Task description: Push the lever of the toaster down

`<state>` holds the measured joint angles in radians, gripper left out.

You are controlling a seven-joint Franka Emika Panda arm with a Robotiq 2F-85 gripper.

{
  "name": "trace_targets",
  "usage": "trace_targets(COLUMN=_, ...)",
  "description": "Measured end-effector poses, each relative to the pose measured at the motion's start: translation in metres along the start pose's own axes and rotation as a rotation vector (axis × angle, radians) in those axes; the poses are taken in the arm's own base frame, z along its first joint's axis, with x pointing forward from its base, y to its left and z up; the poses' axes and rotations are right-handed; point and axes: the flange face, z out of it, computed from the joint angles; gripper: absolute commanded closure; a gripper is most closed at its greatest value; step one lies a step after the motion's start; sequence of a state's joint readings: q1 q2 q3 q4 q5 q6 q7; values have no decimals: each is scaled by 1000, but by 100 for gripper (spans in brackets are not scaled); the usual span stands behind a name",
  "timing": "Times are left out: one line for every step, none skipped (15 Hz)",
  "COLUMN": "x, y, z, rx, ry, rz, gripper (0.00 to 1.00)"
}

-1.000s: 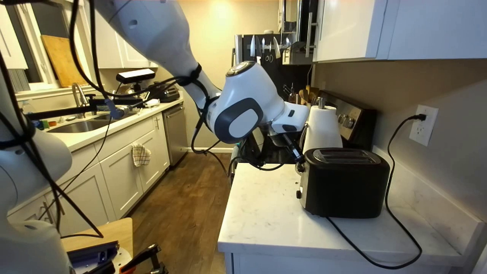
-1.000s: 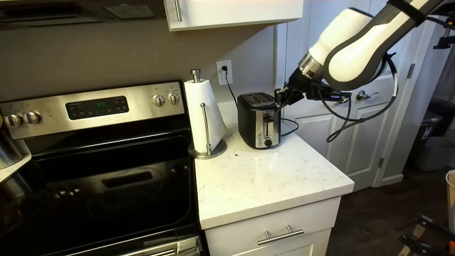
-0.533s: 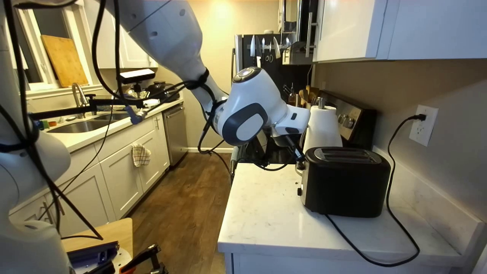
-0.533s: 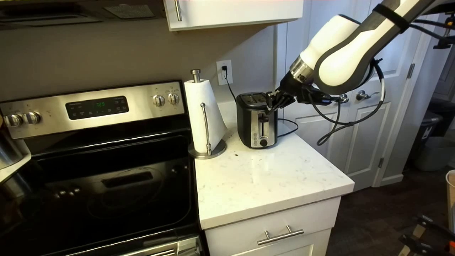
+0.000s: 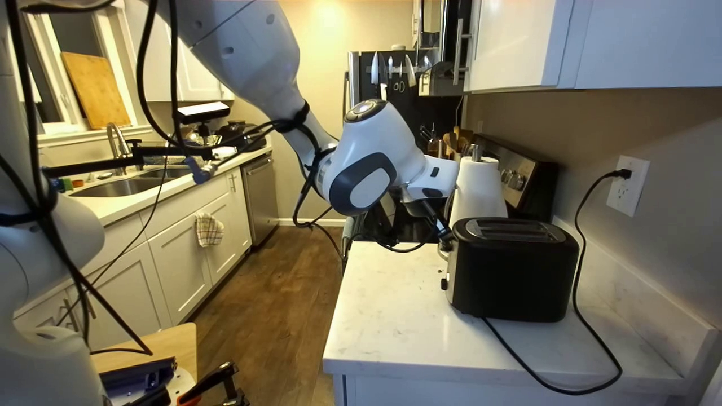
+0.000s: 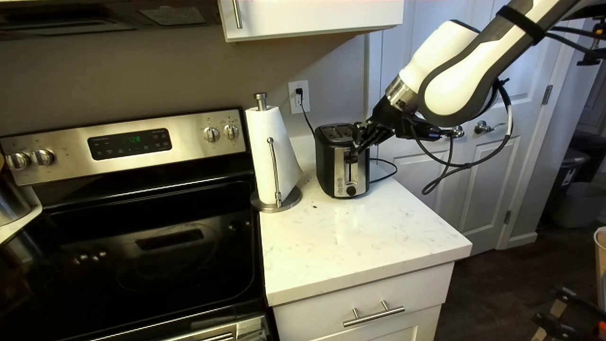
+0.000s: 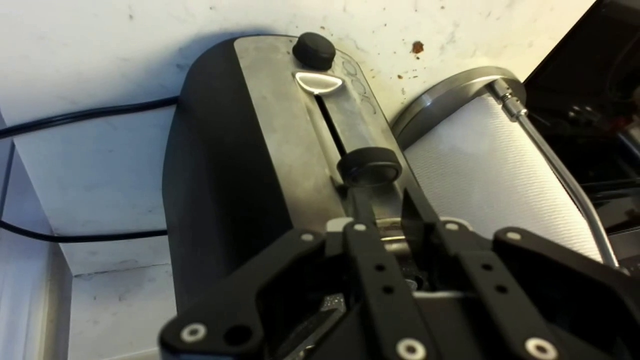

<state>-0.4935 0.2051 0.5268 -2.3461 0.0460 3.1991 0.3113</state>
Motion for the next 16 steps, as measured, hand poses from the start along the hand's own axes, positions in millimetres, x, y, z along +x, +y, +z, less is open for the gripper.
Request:
trace_targets(x=0, y=0, z=0, rx=0, ry=0, rz=0, gripper=100)
trace_targets(x=-2, y=-2, z=0, rx=3, ry=-3, rz=-3, gripper=100)
trace_targets(x=-4, y=-5, z=1, rx=6, ry=-7, rz=-6, gripper=100)
trace_targets(x=-8, y=-10, z=1, rx=10, ry=-12, rz=-9, gripper=100)
trace_targets(x=-13, y=-14, z=1, rx=13, ry=-20, rz=-11, gripper=100)
trace_targets(x=-18, y=-17, z=1, rx=14, ry=-27, rz=-11, gripper=100)
trace_targets(x=-22, y=-18, z=1, rx=12, ry=-32, rz=-7, gripper=100)
trace_targets(x=-25, y=-17, z=-1, rx=5, ry=-33, rz=3, gripper=100)
trace_targets(x=-26, y=-12, z=-5, rx=-10, ry=-27, rz=23, gripper=100)
trace_targets(x=-25, y=-4, z=-11, rx=-30, ry=-16, rz=55, gripper=100)
trace_targets(x=-22, y=6, z=-19, rx=-50, ry=-2, rz=88, gripper=100)
trace_targets(x=-20, y=16, z=-26, rx=-69, ry=12, rz=107, gripper=100)
trace_targets(x=-18, y=25, z=-33, rx=-83, ry=23, rz=124, gripper=100)
trace_targets(x=-17, y=32, z=-39, rx=-95, ry=31, rz=135, gripper=100)
trace_targets(x=-17, y=37, z=-42, rx=-102, ry=35, rz=137, gripper=100)
trace_targets(x=-17, y=37, z=-42, rx=-103, ry=36, rz=135, gripper=100)
